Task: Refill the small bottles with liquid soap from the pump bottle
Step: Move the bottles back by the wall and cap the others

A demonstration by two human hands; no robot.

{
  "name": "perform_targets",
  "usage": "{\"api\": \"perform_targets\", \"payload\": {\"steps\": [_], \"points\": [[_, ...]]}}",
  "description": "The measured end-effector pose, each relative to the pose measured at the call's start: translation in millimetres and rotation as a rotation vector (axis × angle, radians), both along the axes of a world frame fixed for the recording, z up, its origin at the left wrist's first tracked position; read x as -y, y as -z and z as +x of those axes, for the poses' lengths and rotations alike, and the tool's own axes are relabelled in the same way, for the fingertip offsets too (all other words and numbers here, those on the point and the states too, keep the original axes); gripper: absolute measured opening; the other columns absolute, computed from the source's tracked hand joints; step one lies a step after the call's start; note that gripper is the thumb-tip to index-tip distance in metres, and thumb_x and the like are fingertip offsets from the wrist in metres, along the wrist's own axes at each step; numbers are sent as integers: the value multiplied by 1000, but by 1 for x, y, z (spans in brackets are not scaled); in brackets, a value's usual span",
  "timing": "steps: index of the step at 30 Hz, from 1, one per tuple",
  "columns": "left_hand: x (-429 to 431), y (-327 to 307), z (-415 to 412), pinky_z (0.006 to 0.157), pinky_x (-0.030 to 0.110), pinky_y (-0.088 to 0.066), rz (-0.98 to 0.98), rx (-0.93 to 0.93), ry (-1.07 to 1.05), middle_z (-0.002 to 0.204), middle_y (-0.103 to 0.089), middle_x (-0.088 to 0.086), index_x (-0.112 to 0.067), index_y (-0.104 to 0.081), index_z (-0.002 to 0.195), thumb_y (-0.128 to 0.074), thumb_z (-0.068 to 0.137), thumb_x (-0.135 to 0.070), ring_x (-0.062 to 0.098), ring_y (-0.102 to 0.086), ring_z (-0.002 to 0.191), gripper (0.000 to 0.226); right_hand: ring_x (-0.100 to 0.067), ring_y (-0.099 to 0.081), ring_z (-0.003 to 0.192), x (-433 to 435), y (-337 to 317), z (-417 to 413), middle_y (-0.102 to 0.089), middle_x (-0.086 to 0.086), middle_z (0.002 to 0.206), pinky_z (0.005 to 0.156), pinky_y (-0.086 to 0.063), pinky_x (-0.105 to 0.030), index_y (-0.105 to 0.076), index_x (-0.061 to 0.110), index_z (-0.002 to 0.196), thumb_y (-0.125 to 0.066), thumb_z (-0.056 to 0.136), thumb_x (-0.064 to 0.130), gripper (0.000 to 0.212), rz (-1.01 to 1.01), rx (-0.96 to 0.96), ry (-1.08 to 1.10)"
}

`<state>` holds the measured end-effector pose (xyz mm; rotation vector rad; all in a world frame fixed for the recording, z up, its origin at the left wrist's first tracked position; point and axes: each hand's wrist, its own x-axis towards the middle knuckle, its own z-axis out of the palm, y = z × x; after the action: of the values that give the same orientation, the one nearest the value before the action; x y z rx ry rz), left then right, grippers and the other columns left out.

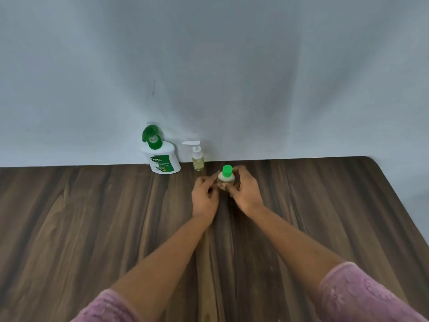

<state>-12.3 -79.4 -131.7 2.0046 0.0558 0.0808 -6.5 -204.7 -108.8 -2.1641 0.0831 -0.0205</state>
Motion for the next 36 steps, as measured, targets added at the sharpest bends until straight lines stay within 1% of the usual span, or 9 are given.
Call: {"api": "perform_targets", "payload": {"steps": [2, 5, 8, 14, 19, 25, 29, 34, 36], "points": [[2, 5, 9, 91, 22, -43, 42, 25, 55, 110, -46, 4, -16, -45, 137, -52, 89, -1, 14, -53, 94, 50, -12, -58, 71, -1, 4, 14, -63, -1, 92, 63, -47, -22, -55, 13, 103, -74, 80, 7, 30, 6, 22, 37], [6, 16, 11, 93, 27, -45, 59, 61, 98, 132, -42, 6, -13, -30, 144, -52, 91, -8, 14, -53, 104, 58, -6, -54, 70, -6, 10, 26, -55, -2, 110, 65, -43, -12, -56, 11, 111, -71, 82, 5, 33, -32, 97, 66], [8, 24, 10, 89, 28, -48, 111, 94, 62, 137, -46, 2, -17, -29, 144, -54, 89, -11, 10, -54, 106, 61, -12, -58, 73, -10, 15, 31, -47, -3, 119, 70, -51, -24, -56, 11, 116, -69, 85, 8, 35, -43, 139, 109], [12, 21, 16, 82, 24, -43, 188, 29, 29, 117, -58, 1, -25, -23, 146, -47, 94, -18, 7, -54, 99, 58, -17, -62, 82, -8, 24, 43, -54, -5, 118, 76, -54, -34, -57, 11, 119, -66, 88, 13, 32, -47, 156, 128], [15, 20, 16, 78, 22, -38, 218, 29, 13, 111, -57, 2, -27, -21, 147, -47, 93, -19, 8, -53, 98, 61, -12, -62, 88, -5, 25, 52, -64, 2, 113, 77, -52, -29, -54, 15, 119, -67, 87, 12, 35, -10, 134, 149], [15, 19, 18, 81, 25, -41, 242, 11, 24, 111, -56, -1, -33, -15, 147, -46, 94, -23, 10, -53, 101, 62, -14, -65, 88, -6, 26, 55, -67, 2, 107, 78, -54, -33, -54, 14, 115, -68, 87, 14, 32, -5, 75, 177], [15, 18, 17, 84, 24, -43, 259, 10, 27, 119, -54, -1, -31, -15, 148, -48, 93, -29, 10, -54, 102, 63, -14, -64, 92, -2, 26, 59, -68, -1, 107, 84, -52, -29, -56, 10, 113, -70, 85, 10, 31, 41, -1, 167], [14, 18, 12, 92, 30, -47, 226, 9, 27, 125, -51, 1, -26, -19, 147, -52, 92, -31, 5, -52, 110, 65, -13, -60, 103, 8, 32, 37, -60, -9, 119, 75, -49, -6, -49, 2, 123, -66, 82, -10, 46, 375, -75, 194], [12, 19, 3, 97, 30, -45, 242, 24, 66, 132, -50, 3, -22, -21, 147, -54, 91, -28, 10, -51, 115, 65, -18, -59, 112, 11, 35, 9, -58, -9, 120, 83, -47, -7, -51, 3, 121, -65, 81, -13, 45, 355, -53, 140]]}}
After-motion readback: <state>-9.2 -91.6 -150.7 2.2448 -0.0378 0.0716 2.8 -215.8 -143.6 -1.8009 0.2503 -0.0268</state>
